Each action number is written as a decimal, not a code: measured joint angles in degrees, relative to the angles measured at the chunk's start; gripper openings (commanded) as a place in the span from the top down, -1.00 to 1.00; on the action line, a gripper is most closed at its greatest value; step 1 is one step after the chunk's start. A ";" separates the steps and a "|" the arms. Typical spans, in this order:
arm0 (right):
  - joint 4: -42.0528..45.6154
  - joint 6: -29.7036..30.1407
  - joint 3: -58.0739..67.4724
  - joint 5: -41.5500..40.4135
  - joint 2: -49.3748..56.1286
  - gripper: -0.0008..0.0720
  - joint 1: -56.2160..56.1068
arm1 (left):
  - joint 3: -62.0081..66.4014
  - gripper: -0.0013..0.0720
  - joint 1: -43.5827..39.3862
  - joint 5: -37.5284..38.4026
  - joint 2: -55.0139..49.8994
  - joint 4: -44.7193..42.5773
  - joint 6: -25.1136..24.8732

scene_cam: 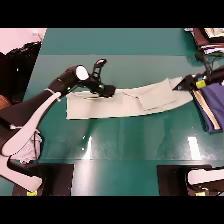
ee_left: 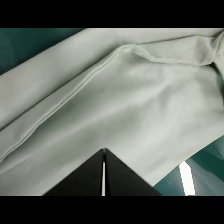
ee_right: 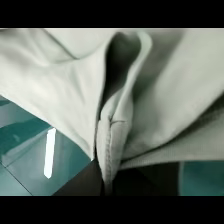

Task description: Fold the shirts.

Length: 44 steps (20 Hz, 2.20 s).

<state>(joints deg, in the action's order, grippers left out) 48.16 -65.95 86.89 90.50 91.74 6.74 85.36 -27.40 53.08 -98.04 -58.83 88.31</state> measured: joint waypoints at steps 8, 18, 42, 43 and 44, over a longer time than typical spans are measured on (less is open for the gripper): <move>-0.59 -7.21 15.93 0.66 -5.29 0.93 -13.07 | 6.93 0.90 -3.78 0.00 -8.87 2.54 1.66; -0.44 -7.45 20.85 -4.74 -5.51 0.93 -27.65 | 9.94 0.90 -1.03 4.00 -8.17 0.35 1.53; -2.19 -3.21 8.50 -20.00 7.32 -0.71 -34.93 | 11.89 0.90 33.81 26.51 17.81 -9.66 -5.90; -2.08 -3.82 5.73 -19.39 6.91 -0.88 -32.76 | 11.56 0.90 33.90 26.69 17.86 -9.64 -5.95; -2.05 -4.04 3.30 -19.28 6.60 -0.88 -30.88 | 11.34 0.90 33.92 26.67 17.88 -9.57 -6.03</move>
<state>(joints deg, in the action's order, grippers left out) 46.11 -70.00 90.19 71.22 98.35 -24.14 96.71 6.52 79.75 -80.16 -68.40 82.28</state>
